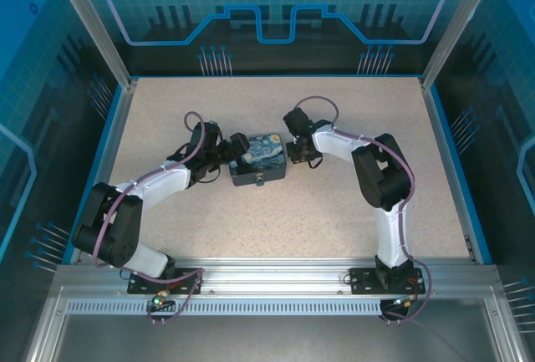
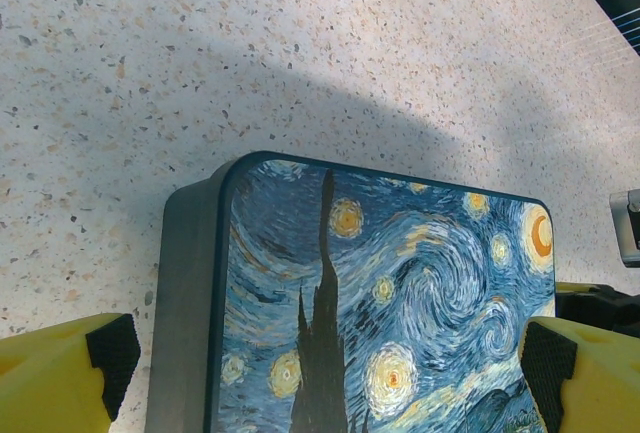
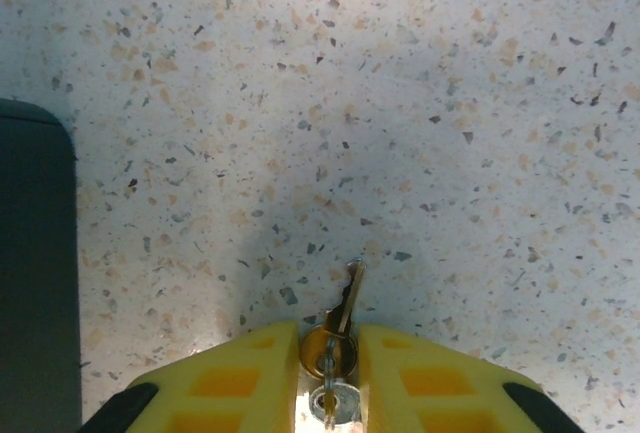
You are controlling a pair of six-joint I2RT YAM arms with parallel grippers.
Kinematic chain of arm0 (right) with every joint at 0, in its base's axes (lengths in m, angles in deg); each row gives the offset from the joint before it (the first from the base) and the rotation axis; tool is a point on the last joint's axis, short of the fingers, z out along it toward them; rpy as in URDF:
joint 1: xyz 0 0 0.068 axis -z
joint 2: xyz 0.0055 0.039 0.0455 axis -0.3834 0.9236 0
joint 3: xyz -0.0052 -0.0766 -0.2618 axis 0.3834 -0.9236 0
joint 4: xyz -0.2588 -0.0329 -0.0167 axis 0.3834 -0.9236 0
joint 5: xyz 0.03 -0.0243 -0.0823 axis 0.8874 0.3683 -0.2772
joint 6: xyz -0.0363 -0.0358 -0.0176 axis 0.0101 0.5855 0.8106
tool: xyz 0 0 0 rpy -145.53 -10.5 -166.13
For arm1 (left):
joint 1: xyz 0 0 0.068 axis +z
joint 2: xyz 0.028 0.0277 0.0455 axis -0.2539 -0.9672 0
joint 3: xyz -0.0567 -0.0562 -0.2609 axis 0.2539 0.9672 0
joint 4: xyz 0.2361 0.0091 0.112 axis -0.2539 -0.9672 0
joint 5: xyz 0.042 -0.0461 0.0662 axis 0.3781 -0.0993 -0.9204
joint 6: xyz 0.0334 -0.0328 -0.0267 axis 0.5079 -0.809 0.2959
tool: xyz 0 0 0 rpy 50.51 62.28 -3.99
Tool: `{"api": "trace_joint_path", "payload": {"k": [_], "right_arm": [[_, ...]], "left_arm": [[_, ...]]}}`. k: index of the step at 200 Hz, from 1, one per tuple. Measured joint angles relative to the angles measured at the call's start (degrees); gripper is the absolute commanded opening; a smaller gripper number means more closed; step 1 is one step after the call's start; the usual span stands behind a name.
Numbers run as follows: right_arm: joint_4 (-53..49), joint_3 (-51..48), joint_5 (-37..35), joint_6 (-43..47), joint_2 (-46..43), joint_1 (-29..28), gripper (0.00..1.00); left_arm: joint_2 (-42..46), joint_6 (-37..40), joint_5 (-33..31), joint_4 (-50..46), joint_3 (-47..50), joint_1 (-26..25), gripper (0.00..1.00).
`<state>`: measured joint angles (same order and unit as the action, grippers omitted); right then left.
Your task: Unlock the padlock with the key
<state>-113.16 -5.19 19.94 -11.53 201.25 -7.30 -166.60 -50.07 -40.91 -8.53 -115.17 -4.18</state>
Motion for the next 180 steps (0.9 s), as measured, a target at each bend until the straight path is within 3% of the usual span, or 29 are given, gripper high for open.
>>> {"api": "trace_joint_path", "payload": {"k": [17,32,99,180], "right_arm": [[0.68,-0.96,1.03,-0.59,-0.72,0.52,0.12],[0.61,-1.86,1.97,-1.09,-1.6,0.92,0.0],[-0.13,-9.16,5.86,-2.54,-8.02,2.84,0.0],[1.97,-22.88,12.2,-7.1,-30.77,5.6,0.0]], "left_arm": [[0.0,0.0,0.0,-0.15,-0.52,0.07,0.99],[-0.04,0.04,0.02,-0.24,-1.18,0.17,0.99],[-3.43,0.61,0.48,-0.79,-3.82,0.66,0.99],[-7.02,-0.04,2.8,0.76,-3.82,0.57,0.99]]}}
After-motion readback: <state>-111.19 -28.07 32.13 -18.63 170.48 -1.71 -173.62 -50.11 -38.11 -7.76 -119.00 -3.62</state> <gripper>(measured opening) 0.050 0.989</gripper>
